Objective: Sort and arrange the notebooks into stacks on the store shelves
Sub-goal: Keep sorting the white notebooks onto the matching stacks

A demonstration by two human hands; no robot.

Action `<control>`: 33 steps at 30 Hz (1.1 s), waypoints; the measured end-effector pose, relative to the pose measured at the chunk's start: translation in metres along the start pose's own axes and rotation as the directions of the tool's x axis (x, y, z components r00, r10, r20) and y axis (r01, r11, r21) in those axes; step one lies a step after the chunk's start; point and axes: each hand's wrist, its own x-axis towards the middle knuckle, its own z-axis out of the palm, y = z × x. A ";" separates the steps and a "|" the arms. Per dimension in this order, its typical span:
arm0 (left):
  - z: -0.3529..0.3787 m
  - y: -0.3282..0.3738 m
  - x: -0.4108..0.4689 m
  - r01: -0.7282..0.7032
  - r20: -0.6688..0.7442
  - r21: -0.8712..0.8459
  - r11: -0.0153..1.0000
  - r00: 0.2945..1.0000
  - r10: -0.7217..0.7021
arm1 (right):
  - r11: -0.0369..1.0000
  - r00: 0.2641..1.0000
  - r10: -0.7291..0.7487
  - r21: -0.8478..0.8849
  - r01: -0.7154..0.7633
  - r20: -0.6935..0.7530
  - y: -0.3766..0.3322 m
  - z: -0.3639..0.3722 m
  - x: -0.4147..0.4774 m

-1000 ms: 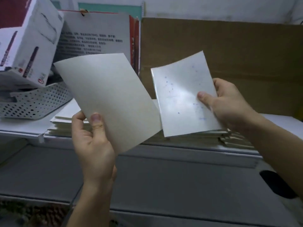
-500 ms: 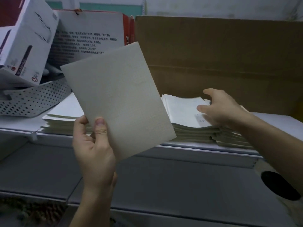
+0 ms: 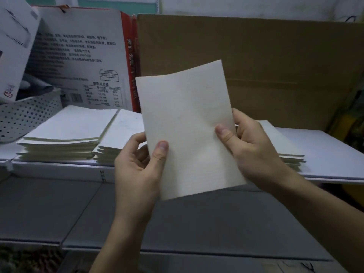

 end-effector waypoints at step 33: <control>0.043 -0.016 0.046 -0.701 0.701 0.710 0.072 0.692 -0.174 | 0.504 0.963 -0.005 -0.833 -0.229 -0.268 0.069 -0.120 0.022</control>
